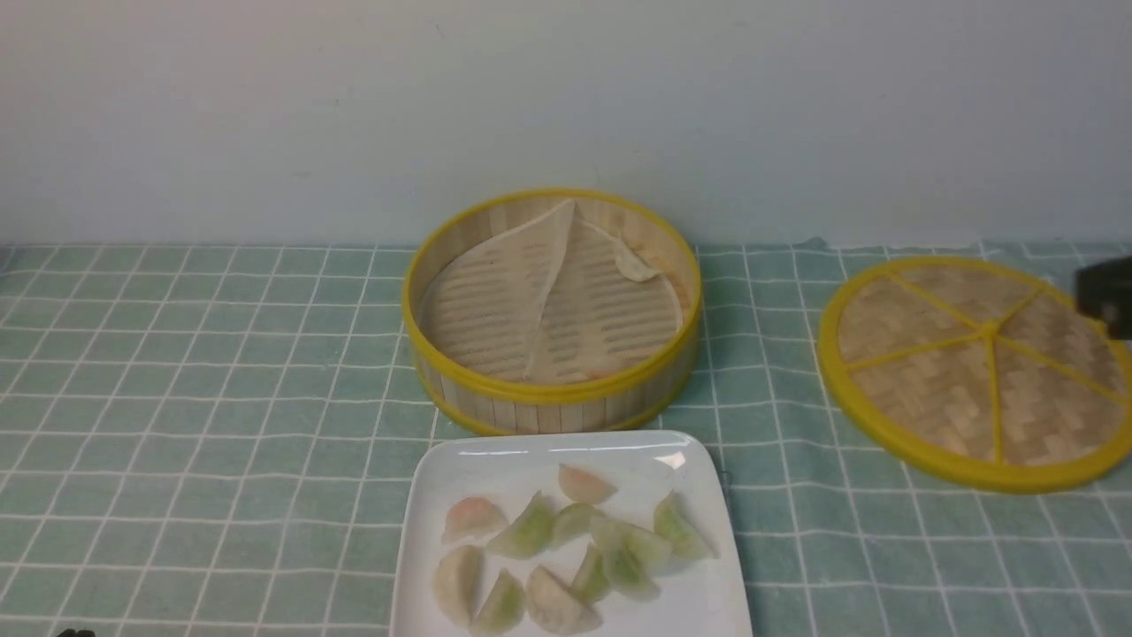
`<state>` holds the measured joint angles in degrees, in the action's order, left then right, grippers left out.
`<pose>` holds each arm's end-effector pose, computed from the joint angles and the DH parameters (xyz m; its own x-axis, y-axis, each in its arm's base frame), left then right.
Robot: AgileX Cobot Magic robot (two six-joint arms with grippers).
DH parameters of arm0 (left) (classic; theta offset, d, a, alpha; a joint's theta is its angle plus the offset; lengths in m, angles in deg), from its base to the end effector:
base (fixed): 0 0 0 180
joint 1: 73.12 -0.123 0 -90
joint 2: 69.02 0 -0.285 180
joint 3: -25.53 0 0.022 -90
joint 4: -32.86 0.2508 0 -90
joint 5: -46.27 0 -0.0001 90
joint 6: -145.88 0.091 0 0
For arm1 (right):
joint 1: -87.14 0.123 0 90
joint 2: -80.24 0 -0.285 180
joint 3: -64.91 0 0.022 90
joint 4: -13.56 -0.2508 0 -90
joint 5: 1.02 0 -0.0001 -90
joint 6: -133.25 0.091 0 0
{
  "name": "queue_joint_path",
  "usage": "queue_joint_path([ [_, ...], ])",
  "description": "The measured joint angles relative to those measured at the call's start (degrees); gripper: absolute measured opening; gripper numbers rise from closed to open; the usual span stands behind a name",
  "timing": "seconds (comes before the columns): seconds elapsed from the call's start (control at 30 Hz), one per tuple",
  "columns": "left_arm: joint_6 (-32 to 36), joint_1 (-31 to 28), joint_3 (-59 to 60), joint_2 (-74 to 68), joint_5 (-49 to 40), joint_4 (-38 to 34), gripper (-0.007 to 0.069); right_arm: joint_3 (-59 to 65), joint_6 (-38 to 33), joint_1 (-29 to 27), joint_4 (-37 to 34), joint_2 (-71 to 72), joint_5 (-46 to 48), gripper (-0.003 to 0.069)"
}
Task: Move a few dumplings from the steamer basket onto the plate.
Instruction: Use the right arm to grab a dumpling from inside the steamer
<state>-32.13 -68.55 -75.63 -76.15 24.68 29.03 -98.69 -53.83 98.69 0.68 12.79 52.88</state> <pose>0.0522 -0.0064 0.1705 -0.3027 -0.0033 -0.9531 0.0947 0.9949 -0.0336 0.1913 0.0558 0.3694 -0.7204 -0.1368 -0.6799 -0.3097 0.9406 0.1389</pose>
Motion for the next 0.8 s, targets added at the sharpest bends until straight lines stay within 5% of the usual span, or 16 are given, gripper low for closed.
queue_joint_path([
  [0.27, 0.00, 0.00, 0.00, 0.00, 0.00, 0.00, -0.0006, -30.01, -9.00, 11.49, -0.62, -33.34, 13.94, -0.0013],
  [0.67, -0.05, 0.00, 0.00, 0.00, 0.00, 0.00, -0.0006, -62.44, -8.24, 20.04, 0.58, -64.19, 17.31, -0.0011],
  [0.8, -0.05, 0.00, 0.00, 0.00, -0.01, 0.00, -0.0006, -67.26, -1.71, 20.75, 1.36, -71.31, 17.31, -0.0001],
])
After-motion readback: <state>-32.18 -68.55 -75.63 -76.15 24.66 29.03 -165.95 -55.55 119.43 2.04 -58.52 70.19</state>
